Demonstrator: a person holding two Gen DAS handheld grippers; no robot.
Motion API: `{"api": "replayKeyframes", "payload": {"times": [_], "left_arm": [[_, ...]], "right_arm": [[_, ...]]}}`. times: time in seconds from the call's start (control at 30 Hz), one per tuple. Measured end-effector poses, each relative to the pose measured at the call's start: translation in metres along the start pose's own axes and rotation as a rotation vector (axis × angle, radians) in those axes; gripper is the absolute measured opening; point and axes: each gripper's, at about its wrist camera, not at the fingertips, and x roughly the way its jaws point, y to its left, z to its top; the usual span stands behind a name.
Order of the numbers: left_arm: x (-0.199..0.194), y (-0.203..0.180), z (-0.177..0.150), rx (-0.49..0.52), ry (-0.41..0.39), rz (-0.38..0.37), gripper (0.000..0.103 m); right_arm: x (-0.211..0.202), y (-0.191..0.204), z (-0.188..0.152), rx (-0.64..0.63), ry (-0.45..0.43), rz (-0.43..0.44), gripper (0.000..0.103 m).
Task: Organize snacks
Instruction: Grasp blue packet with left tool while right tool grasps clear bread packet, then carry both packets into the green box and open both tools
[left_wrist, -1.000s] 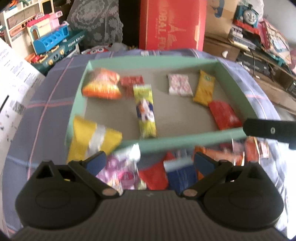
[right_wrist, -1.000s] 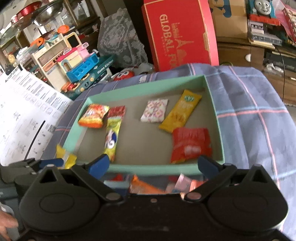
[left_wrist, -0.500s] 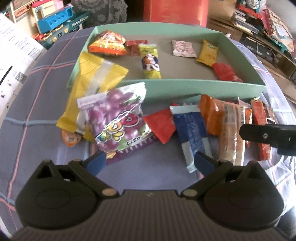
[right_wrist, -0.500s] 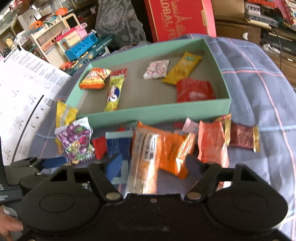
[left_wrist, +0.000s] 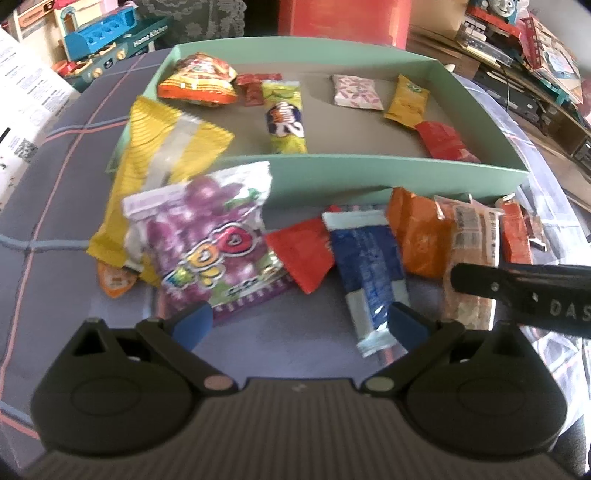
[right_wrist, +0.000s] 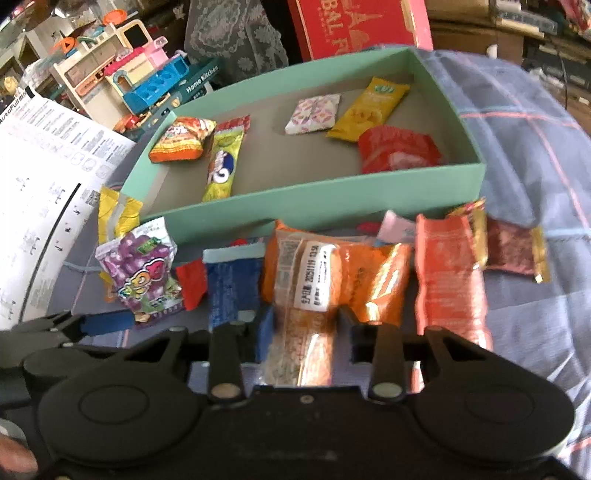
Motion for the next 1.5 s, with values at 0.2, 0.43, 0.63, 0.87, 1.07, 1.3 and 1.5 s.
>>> {"api": "replayKeyframes", "payload": {"times": [0.2,0.43,0.63,0.87,1.07,1.3,1.5], "left_arm": [[0.011,-0.021,0.01,0.015,0.001,-0.011,0.097],[0.025,-0.043,0.009,0.083,0.007,0.015,0.06],[0.017,-0.027,0.004,0.07,-0.006,0.007,0.042],[0.01,-0.021,-0.002,0.066,0.004,-0.001,0.041],[-0.01,-0.015,-0.005,0.049,-0.011,-0.037,0.041],[-0.041,-0.008,0.013,0.04,-0.081,-0.051,0.041],[-0.063,0.007,0.058,0.015,-0.169,-0.031,0.041]], "right_arm": [[-0.013,-0.033,-0.006,0.052,0.002,0.005,0.036],[-0.012,-0.043,-0.008,0.077,0.004,0.039,0.036],[-0.006,-0.044,-0.008,0.094,0.006,0.057,0.036],[-0.003,-0.038,-0.012,0.081,0.009,0.051,0.035],[-0.019,-0.036,-0.01,0.055,-0.003,0.045,0.034],[-0.045,-0.032,0.011,0.041,-0.058,0.049,0.034],[-0.06,-0.014,0.058,-0.025,-0.131,0.067,0.034]]}}
